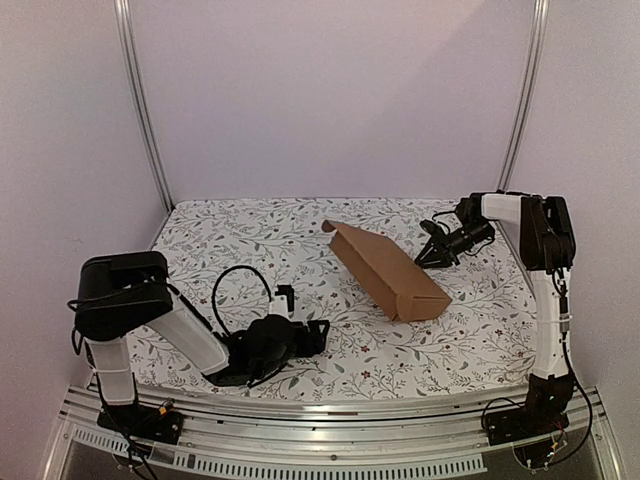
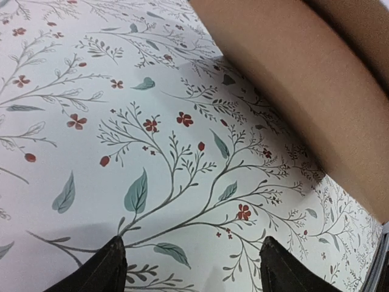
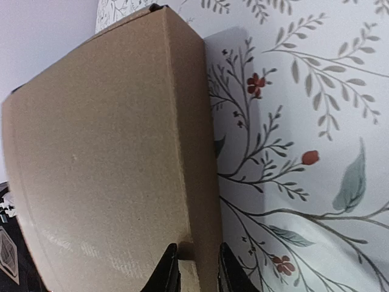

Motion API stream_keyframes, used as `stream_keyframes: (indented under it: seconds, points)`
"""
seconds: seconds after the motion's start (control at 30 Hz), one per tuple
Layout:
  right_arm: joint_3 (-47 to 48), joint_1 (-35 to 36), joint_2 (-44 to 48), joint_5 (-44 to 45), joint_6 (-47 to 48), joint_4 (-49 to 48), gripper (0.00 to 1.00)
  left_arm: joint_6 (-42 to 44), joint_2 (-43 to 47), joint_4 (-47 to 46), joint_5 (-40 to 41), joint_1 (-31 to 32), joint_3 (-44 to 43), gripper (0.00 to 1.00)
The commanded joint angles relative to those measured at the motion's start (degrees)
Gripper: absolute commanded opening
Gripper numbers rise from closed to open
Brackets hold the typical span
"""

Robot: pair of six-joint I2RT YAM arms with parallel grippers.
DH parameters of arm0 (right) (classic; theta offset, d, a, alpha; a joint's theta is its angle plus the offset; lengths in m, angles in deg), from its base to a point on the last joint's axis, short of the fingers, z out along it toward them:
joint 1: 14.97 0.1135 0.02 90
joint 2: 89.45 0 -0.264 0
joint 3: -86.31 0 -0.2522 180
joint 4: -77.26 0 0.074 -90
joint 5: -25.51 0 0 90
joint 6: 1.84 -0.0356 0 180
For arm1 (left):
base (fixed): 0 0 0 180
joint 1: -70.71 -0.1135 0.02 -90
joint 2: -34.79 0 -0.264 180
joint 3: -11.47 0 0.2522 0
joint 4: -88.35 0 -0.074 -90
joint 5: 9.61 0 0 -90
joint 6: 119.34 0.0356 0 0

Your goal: Fold the paper box

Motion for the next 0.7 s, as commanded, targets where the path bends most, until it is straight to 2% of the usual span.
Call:
stream_keyframes:
  seconds: [0.0, 0.13, 0.33, 0.47, 0.67]
  points:
    - [-1.67, -1.26, -2.71, 7.52, -1.19, -1.54, 0.22, 2.74, -5.47, -11.5, 2.13, 1.3, -1.06, 0.75]
    - [-1.62, -1.24, -1.81, 7.98, -1.18, -1.64, 0.22, 4.34, -8.37, -11.43, 0.38, 1.26, -5.84, 0.75]
    - [-1.62, -1.28, -1.52, 5.51, -0.92, -1.79, 0.23, 11.92, -14.04, -6.26, -3.99, 0.91, -19.87, 0.75]
    - [-1.75, -1.28, -0.73, 5.11, -0.17, -1.7, 0.24, 14.12, -17.16, -1.92, -7.45, 0.35, -28.04, 0.75]
    - [0.85, 1.14, -1.07, 5.52, 3.17, 0.88, 0.28, 16.93, -17.73, 1.46, -8.72, 0.16, -32.66, 0.74]
